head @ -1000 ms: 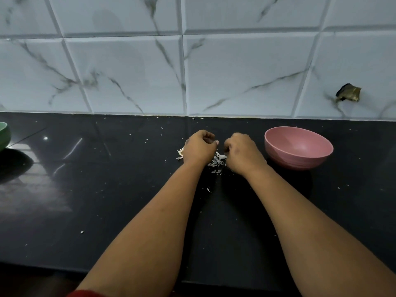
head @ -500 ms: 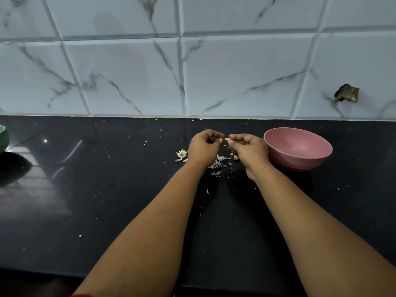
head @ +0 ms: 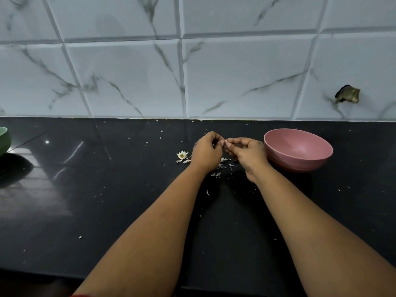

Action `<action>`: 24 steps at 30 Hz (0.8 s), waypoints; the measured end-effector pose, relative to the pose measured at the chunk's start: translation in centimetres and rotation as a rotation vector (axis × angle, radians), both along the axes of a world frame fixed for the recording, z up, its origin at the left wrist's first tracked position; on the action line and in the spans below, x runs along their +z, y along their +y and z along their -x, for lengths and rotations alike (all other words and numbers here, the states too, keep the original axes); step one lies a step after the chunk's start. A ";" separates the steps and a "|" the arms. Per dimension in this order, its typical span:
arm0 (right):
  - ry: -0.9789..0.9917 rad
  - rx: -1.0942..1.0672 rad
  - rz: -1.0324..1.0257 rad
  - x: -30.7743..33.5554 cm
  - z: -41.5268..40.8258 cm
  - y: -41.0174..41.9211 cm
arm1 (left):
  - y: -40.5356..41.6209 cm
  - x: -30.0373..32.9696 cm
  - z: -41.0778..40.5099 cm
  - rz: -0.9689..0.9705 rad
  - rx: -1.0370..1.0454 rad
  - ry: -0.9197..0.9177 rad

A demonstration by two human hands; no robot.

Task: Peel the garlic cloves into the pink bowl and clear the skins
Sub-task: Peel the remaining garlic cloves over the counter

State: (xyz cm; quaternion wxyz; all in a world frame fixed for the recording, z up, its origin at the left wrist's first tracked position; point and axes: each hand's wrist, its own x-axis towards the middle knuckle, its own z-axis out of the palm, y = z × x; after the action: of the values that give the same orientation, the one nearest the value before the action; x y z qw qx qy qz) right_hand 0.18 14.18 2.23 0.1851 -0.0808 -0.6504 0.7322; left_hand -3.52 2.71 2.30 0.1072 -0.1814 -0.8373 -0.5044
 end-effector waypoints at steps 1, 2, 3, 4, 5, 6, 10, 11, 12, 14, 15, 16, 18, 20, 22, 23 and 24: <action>-0.001 0.010 0.009 0.0 0.0 -0.1 | 0.0 0.0 -0.1 0.007 0.003 0.001; -0.003 0.018 0.018 0.0 0.0 -0.3 | 0.1 0.0 -0.1 0.012 0.004 -0.001; -0.004 0.022 0.028 0.1 0.0 -0.4 | 0.1 0.0 -0.1 0.011 0.006 -0.004; -0.004 0.022 0.038 0.1 -0.1 -0.5 | 0.2 0.0 -0.1 0.006 0.010 -0.009; -0.004 0.019 0.046 0.2 -0.1 -0.6 | 0.2 0.0 -0.1 -0.002 0.015 -0.011; -0.002 0.013 0.052 0.3 -0.1 -0.6 | 0.2 0.0 0.0 -0.015 0.016 -0.013; 0.028 -0.062 0.040 0.3 0.0 -0.6 | 0.3 0.1 0.0 -0.074 -0.013 -0.032; 0.031 -0.071 0.030 0.3 0.0 -0.5 | 0.4 0.0 0.0 -0.067 -0.014 -0.025; 0.031 -0.073 0.019 0.2 0.0 -0.6 | 0.3 0.0 0.0 -0.051 -0.008 -0.006; 0.026 -0.083 -0.014 0.1 0.0 -0.5 | 0.2 -0.1 -0.1 -0.029 0.036 0.033; 0.023 -0.092 -0.029 0.1 0.1 -0.6 | 0.2 -0.1 -0.2 -0.034 0.063 0.044; 0.021 -0.100 -0.039 0.1 0.1 -0.6 | 0.1 -0.1 -0.2 -0.045 0.085 0.050; 0.024 -0.113 -0.046 0.1 0.2 -0.7 | 0.0 -0.1 -0.2 -0.062 0.103 0.053; 0.027 -0.131 -0.062 0.0 0.3 -0.8 | 0.1 -0.1 -0.3 -0.078 0.080 0.046; 0.015 -0.151 -0.094 0.0 0.2 -0.9 | 0.1 0.0 -0.4 -0.113 0.035 0.035; 0.006 -0.161 -0.111 0.0 0.2 -0.9 | 0.2 0.0 -0.4 -0.124 0.019 0.031; -0.001 -0.170 -0.123 0.0 0.2 -0.8 | 0.2 -0.1 -0.4 -0.127 0.011 0.031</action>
State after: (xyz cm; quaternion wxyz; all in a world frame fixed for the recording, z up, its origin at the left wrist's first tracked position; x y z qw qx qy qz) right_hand -0.02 13.34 2.27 0.2507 -0.1245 -0.6850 0.6726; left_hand -3.08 2.94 2.24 0.1343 -0.1777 -0.8029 -0.5530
